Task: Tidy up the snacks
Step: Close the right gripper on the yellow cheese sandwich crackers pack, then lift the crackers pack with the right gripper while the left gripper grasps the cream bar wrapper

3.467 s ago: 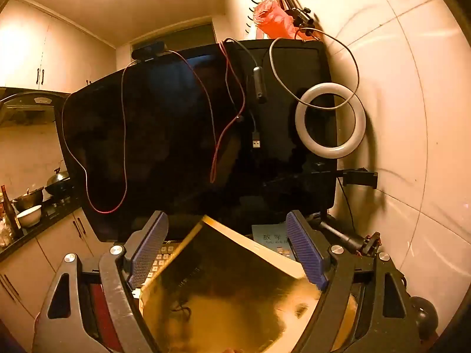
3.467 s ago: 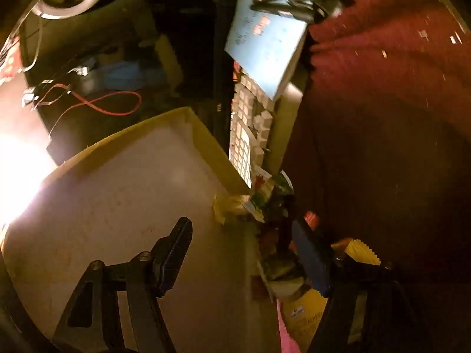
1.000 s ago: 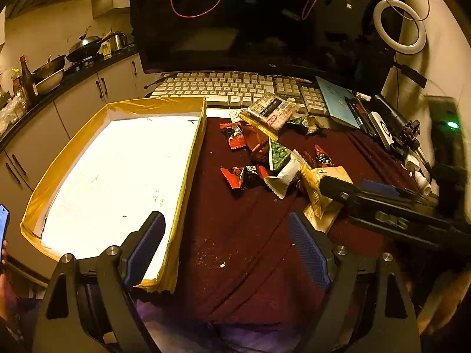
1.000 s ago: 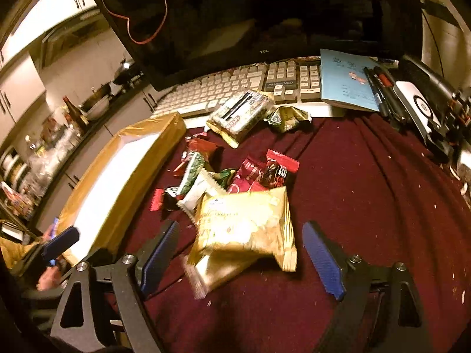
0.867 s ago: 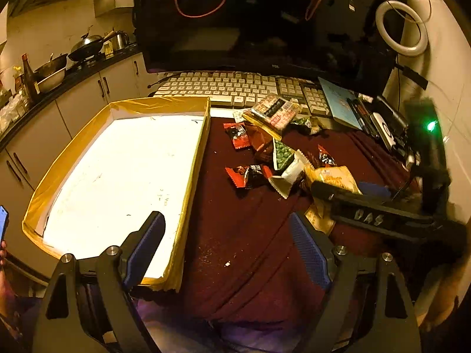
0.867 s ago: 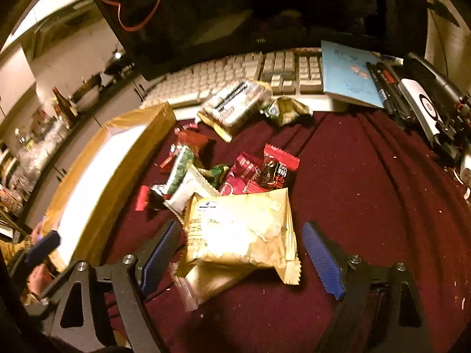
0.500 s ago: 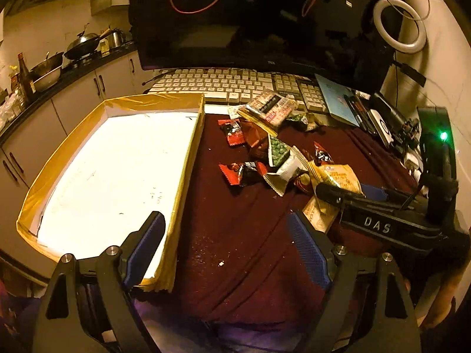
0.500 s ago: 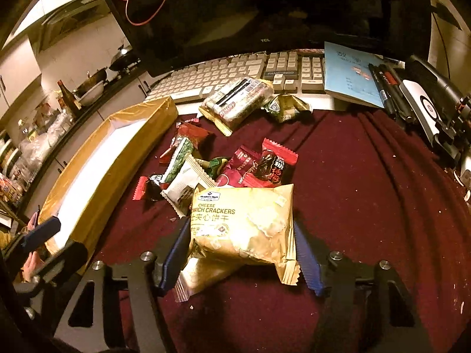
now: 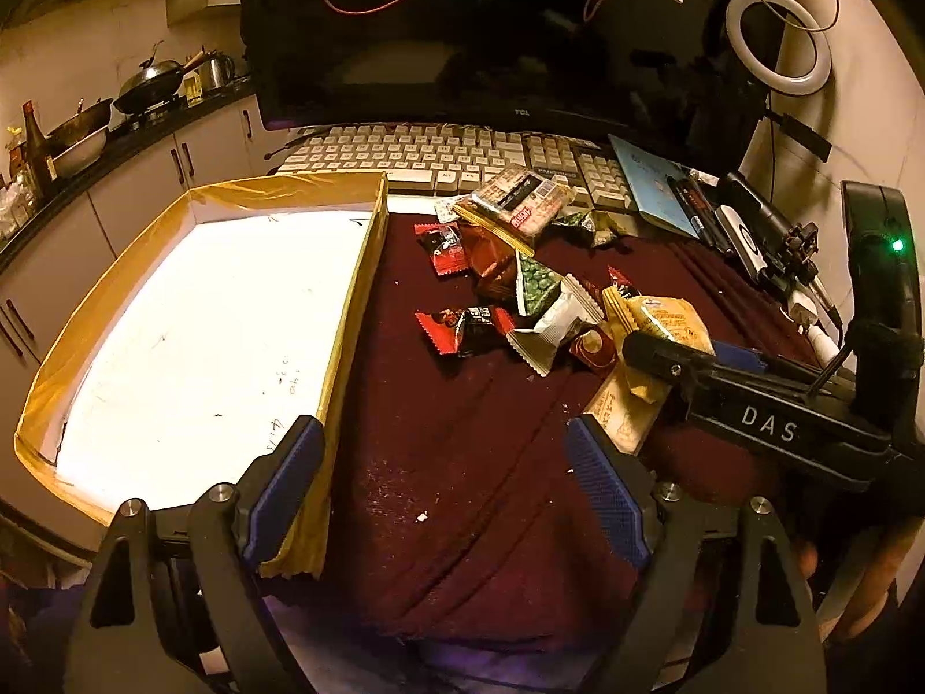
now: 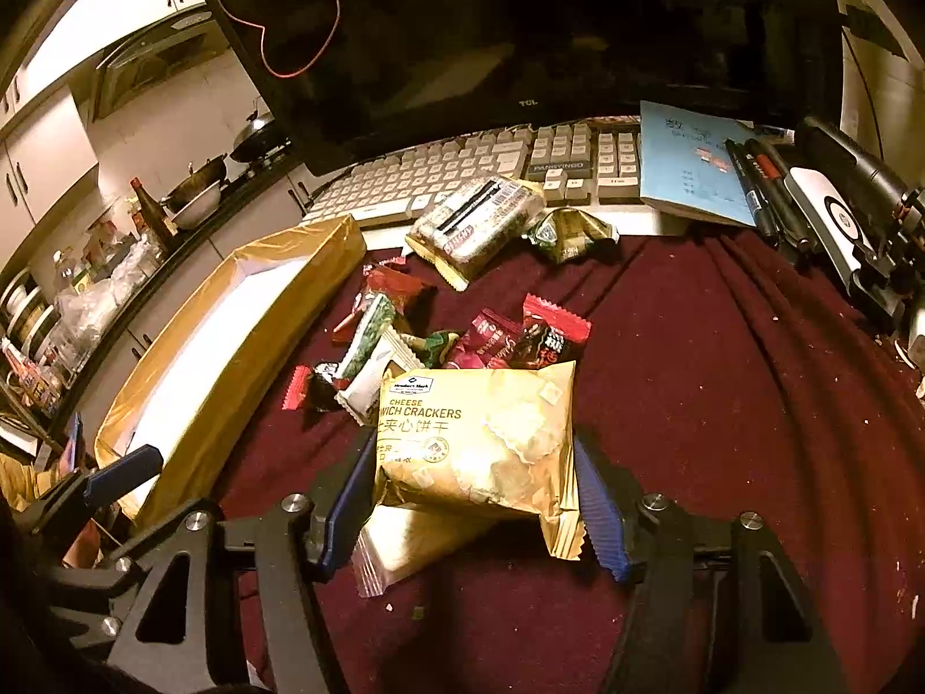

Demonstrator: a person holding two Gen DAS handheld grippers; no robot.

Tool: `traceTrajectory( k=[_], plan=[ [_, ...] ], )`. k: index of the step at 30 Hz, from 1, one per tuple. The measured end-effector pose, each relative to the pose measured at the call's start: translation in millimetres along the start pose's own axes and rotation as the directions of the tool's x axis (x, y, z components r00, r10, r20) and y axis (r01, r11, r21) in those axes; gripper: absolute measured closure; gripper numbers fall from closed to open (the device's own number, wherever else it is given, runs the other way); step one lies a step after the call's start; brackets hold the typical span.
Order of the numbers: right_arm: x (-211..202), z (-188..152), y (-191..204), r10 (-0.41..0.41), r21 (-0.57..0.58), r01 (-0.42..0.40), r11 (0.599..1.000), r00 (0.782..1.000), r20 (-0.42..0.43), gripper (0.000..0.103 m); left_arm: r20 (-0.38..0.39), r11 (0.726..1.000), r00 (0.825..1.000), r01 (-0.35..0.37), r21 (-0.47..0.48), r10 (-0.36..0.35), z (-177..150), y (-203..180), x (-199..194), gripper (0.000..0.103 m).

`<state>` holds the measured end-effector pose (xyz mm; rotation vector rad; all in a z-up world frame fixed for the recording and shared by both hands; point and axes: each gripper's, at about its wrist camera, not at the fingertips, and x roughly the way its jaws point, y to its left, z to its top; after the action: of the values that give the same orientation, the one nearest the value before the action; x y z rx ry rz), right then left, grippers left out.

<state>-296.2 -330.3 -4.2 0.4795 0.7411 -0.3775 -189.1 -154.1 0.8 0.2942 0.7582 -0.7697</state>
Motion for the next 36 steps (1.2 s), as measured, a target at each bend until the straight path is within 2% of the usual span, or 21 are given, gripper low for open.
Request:
traceTrajectory(
  k=[6,13,16,23,32,36],
  plan=[
    [-7.7,5.0,1.8,0.018,-0.003,-0.017,1.000,0.999,0.047,0.039,0.006,1.000,1.000,0.019,-0.003,-0.019,-0.5,2.2,1.4,0.017],
    [-4.8,7.7,2.8,0.011,-0.009,-0.011,1.000,0.998,0.059,0.040,0.019,1.000,0.999,0.030,0.009,-0.030,-2.2,4.0,-0.1,0.017],
    [-0.8,9.0,-2.2,0.015,0.011,-0.016,1.000,0.999,0.051,0.040,0.023,0.999,0.999,0.037,0.001,-0.037,-1.8,4.7,-0.3,0.017],
    [-9.3,8.3,-21.1,0.067,0.100,-0.077,0.992,0.993,0.093,0.040,0.023,0.999,0.998,0.050,-0.009,-0.050,-2.2,6.6,-2.4,0.017],
    [-22.3,14.2,-32.9,0.037,0.121,-0.054,0.991,0.990,0.139,0.041,0.022,0.997,0.998,0.066,0.033,-0.067,-1.6,-6.2,-6.4,0.017],
    [-24.8,17.0,-39.6,0.037,0.129,-0.056,0.990,0.988,0.147,0.041,-0.001,0.994,0.995,0.099,0.034,-0.099,0.7,-12.2,-2.3,0.017]
  ],
)
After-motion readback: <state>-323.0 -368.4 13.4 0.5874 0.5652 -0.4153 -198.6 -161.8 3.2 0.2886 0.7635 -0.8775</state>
